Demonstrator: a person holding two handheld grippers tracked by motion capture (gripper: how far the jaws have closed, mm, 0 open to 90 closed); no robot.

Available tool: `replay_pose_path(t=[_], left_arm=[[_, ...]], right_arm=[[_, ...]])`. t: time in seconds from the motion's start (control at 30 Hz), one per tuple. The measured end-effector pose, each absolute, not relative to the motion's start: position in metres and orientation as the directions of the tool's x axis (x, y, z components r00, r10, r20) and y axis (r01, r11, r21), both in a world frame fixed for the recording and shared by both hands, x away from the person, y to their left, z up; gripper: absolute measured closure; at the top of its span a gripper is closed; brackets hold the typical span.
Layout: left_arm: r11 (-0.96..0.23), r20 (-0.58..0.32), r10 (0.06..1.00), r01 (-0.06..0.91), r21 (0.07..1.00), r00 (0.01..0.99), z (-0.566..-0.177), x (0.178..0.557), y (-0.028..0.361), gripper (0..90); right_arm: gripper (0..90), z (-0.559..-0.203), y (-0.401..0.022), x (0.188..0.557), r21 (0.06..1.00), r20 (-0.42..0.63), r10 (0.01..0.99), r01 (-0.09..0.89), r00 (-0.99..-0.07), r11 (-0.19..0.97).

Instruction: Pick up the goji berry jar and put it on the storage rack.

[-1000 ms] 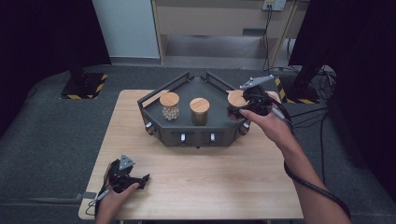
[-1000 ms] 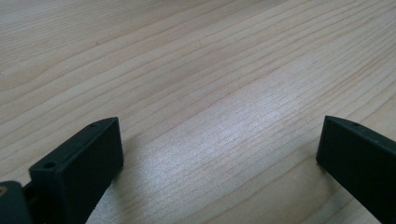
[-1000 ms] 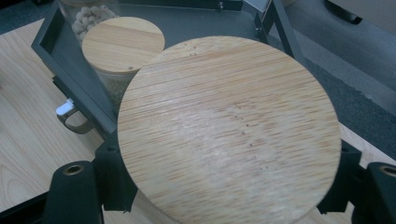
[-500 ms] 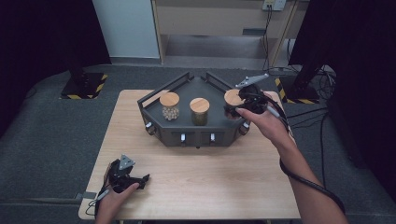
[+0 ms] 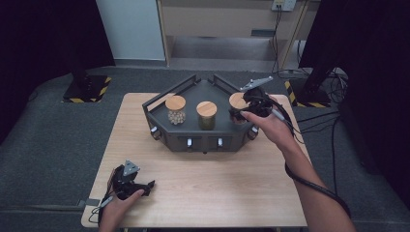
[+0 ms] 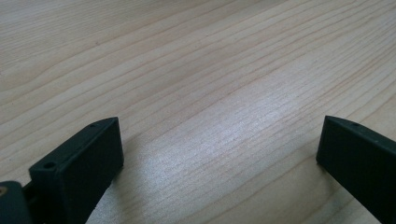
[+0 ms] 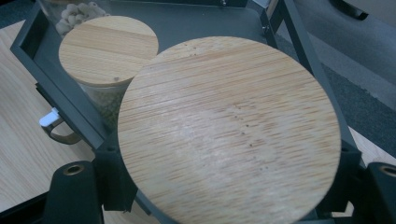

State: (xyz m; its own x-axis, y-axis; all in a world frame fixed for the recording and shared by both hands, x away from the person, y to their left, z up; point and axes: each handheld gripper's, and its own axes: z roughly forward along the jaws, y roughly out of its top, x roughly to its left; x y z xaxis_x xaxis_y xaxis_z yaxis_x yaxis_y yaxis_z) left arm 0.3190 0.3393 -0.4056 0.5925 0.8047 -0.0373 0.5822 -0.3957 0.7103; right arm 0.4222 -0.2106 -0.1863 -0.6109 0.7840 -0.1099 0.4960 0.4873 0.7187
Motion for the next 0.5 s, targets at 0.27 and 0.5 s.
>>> replay_pose_path(t=[0.27,0.5], left_arm=[[-0.395,-0.038,0.805,0.582,0.71,0.592,-0.406,0.319,0.339,0.0],[-0.396,-0.037,0.805,0.582,0.71,0.592,-0.406,0.319,0.339,0.0]], right_arm=[[26.2,-0.194,-0.209,0.428,0.716,-0.097,0.791,0.51,-0.604,0.477],[26.2,-0.2,-0.208,0.432,0.714,-0.088,0.793,0.516,-0.603,0.472]])
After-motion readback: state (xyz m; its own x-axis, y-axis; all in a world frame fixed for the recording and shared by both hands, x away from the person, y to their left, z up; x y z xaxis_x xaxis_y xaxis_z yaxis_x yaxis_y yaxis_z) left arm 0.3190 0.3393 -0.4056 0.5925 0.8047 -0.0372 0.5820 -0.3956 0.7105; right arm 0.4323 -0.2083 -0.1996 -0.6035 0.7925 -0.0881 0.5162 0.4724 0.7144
